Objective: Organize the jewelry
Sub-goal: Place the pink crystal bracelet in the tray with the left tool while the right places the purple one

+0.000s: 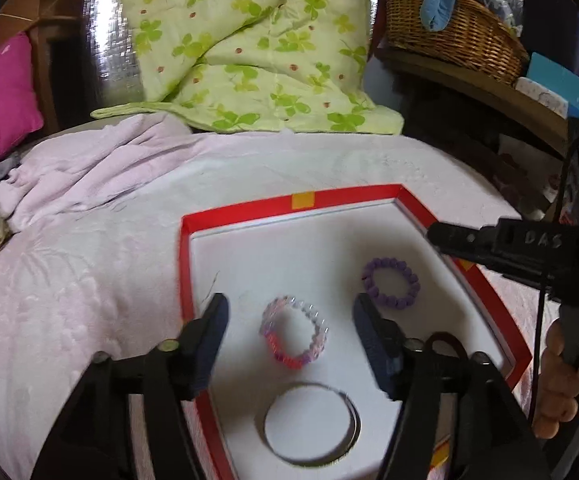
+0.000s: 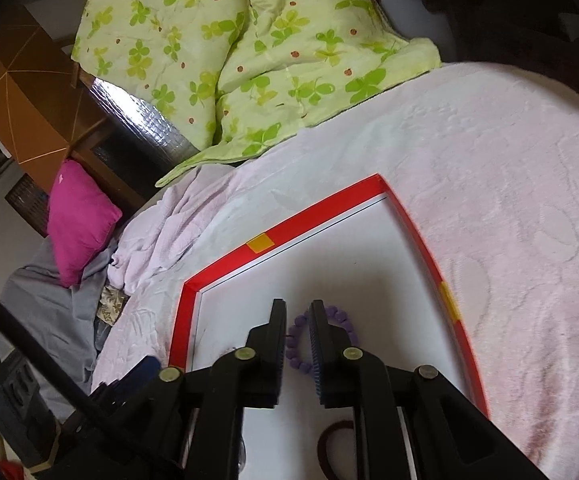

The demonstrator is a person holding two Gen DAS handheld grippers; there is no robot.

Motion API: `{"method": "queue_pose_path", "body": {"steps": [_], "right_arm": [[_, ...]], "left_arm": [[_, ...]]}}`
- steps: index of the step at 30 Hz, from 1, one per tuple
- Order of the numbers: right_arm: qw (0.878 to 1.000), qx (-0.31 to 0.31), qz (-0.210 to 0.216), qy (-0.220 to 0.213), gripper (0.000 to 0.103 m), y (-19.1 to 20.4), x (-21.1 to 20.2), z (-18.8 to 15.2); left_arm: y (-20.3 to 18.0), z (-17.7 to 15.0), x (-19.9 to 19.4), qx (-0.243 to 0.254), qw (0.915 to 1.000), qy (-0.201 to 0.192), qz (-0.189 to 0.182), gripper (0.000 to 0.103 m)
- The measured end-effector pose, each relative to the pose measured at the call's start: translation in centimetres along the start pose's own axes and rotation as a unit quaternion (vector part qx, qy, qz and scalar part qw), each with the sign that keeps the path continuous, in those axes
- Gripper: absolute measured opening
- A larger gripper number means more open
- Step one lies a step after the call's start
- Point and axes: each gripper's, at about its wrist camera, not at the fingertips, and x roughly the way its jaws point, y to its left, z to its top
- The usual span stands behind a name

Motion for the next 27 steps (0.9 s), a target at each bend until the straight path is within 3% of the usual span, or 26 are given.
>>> {"method": "queue_pose_path", "body": {"steps": [2,4,15,19,27], "right_arm": [[1.0,0.0,-0.005,0.001,0.034,0.0,-0.4,-0.1],[1.0,-0.006,-0.011,-0.002,0.038,0.1,-1.1,-0.4],[0.998,-0.041,-0.045,-0.004,0.038,1.3,-3.9,-2.4],[0.998,-0.039,-0.04,-0.007,0.038,1.5,-5.4,-3.4],[0.996,-0.077,-0.043,-0.004,0.038,1.4,-10.1,-7.4]], "left_arm": [[-0.2,-0.5,-0.5,0.004,0.9999,0.002,0.011,0.069],[-0.4,-1.0,-1.2,0.011,0.9997,0.003,0.024,0.072],[0.4,-3.7,-4.9,-0.008,0.9977,-0.005,0.067,0.076],[0.4,-5.4,-6.7,-0.003,0.9956,-0.013,0.093,0.077],[0.4,-9.1,-10.2,0.012,0.9939,-0.016,0.108,0.077]]}}
